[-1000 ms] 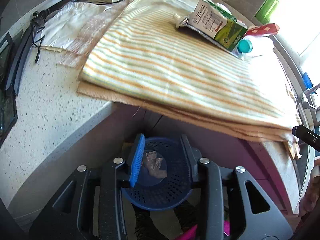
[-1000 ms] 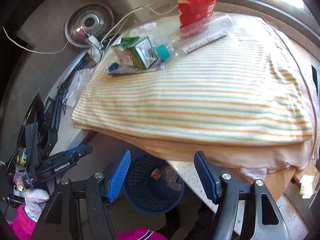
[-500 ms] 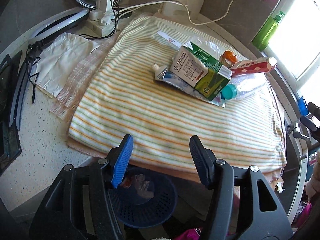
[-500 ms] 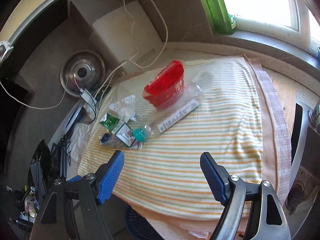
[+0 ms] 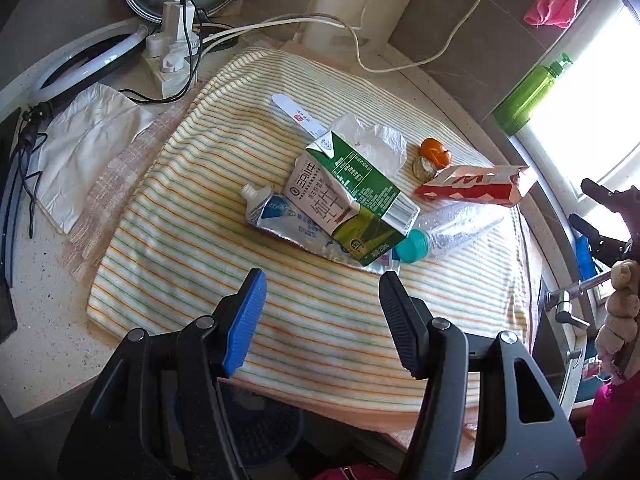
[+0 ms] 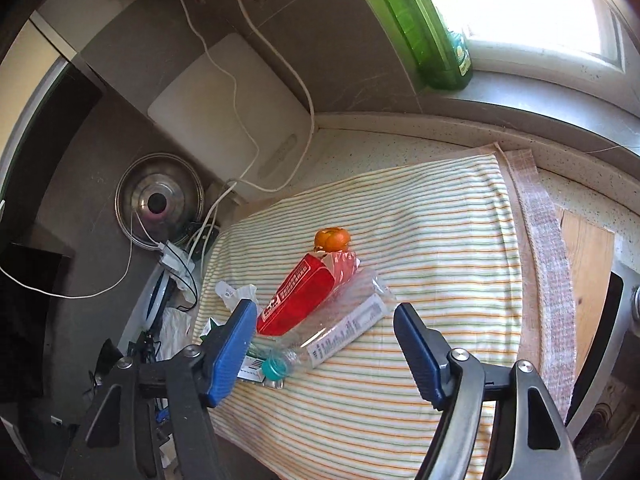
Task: Collect trash
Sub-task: 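Raise both tools back over the towel, then grasp the red snack wrapper with the right tool while the left tool grasps the green milk carton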
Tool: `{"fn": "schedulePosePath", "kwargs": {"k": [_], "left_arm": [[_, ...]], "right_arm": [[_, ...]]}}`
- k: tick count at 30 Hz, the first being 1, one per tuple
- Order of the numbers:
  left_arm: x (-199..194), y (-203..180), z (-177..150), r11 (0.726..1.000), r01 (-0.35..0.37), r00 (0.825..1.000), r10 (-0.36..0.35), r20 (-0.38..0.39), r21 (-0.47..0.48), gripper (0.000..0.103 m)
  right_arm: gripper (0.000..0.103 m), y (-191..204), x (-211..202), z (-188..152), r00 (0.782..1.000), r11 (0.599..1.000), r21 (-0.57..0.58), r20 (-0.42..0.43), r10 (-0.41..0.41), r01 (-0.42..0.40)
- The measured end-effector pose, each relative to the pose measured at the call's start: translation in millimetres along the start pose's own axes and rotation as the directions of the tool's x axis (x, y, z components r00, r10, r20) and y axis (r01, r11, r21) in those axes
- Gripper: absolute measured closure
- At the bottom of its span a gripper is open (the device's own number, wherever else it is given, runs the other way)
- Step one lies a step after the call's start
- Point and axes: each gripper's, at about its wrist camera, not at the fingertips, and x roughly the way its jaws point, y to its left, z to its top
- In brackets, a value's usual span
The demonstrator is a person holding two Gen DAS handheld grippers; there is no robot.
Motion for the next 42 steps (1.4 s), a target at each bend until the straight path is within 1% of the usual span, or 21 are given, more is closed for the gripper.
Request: {"fn": "schedulePosePath", "kwargs": {"k": [4, 7, 8, 10, 12, 15, 17, 19, 21, 24, 26, 27, 31, 35, 38, 40, 42], "left_arm": [[10.7, -3.3, 17.4, 0.998, 0.021, 0.999, -0.023, -0.035, -0.056, 0.037], [18.7, -6.4, 31.1, 0.996, 0.026, 0.998, -0.030, -0.048, -0.087, 0.036], [21.7, -7.7, 35.4, 0.995, 0.024, 0.998, -0.029, -0.054, -0.097, 0.034], [29.3, -11.0, 44.3, 0.993, 0.027, 0.997, -0.034, -0.065, -0.115, 0.034], [37.5, -14.9, 52.2, 0.991, 0.022, 0.996, -0.032, -0.083, -0.130, 0.033], [51.5, -19.0, 61.5, 0.988, 0.005, 0.993, -0.022, -0.112, -0.154, 0.033], [60.2, -21.1, 66.7, 0.985, -0.017, 0.991, -0.005, -0.130, -0.169, 0.033], [65.7, -24.5, 71.4, 0.985, -0.048, 0.991, 0.026, -0.132, -0.167, 0.033], [70.7, -27.2, 74.9, 0.984, -0.071, 0.989, 0.049, -0.136, -0.161, 0.033], [77.7, -29.5, 79.1, 0.982, -0.077, 0.988, 0.051, -0.149, -0.171, 0.033], [81.7, -31.4, 80.7, 0.981, -0.092, 0.986, 0.066, -0.152, -0.168, 0.033], [83.9, -31.6, 81.5, 0.981, -0.095, 0.985, 0.068, -0.157, -0.172, 0.033], [92.5, -32.0, 83.3, 0.976, -0.103, 0.983, 0.070, -0.172, -0.190, 0.033], [100.1, -31.1, 81.7, 0.974, -0.117, 0.978, 0.079, -0.190, -0.195, 0.033], [101.3, -25.7, 78.6, 0.970, -0.100, 0.980, 0.058, -0.191, -0.222, 0.033], [99.2, -21.5, 76.0, 0.967, -0.090, 0.982, 0.046, -0.182, -0.240, 0.033], [97.2, -18.8, 73.6, 0.968, -0.080, 0.984, 0.038, -0.176, -0.238, 0.033]], "right_arm": [[0.032, -11.6, 19.0, 23.6, 0.998, 0.997, 0.061, -0.046, 0.050, -0.047], [0.034, -21.2, 37.7, 38.4, 0.992, 0.991, 0.109, -0.095, 0.085, -0.074], [0.035, -25.4, 43.9, 41.3, 0.990, 0.988, 0.128, -0.105, 0.097, -0.083], [0.039, -32.4, 55.3, 46.8, 0.987, 0.983, 0.164, -0.124, 0.104, -0.083], [0.041, -37.5, 67.6, 49.3, 0.983, 0.978, 0.191, -0.146, 0.111, -0.082], [0.043, -39.4, 83.9, 47.8, 0.975, 0.974, 0.212, -0.183, 0.124, -0.084], [0.043, -37.5, 95.3, 46.1, 0.969, 0.975, 0.209, -0.214, 0.127, -0.081], [0.043, -38.0, 105.0, 45.0, 0.961, 0.974, 0.214, -0.243, 0.132, -0.080], [0.043, -40.2, 111.7, 43.8, 0.955, 0.968, 0.235, -0.258, 0.148, -0.087], [0.043, -42.5, 119.5, 42.5, 0.945, 0.962, 0.252, -0.276, 0.175, -0.105], [0.043, -40.7, 123.4, 41.9, 0.940, 0.963, 0.248, -0.289, 0.180, -0.108], [0.044, -39.9, 125.2, 41.3, 0.938, 0.964, 0.244, -0.296, 0.180, -0.108], [0.055, -34.2, 130.9, 34.9, 0.922, 0.961, 0.245, -0.331, 0.203, -0.124], [0.057, -25.8, 133.2, 23.9, 0.904, 0.966, 0.216, -0.369, 0.215, -0.141], [0.057, -21.1, 136.7, 15.4, 0.891, 0.964, 0.216, -0.391, 0.231, -0.155], [0.057, -17.4, 140.2, 11.1, 0.885, 0.965, 0.213, -0.403, 0.232, -0.156], [0.056, -13.8, 143.1, 7.5, 0.881, 0.966, 0.206, -0.411, 0.233, -0.159]]}}
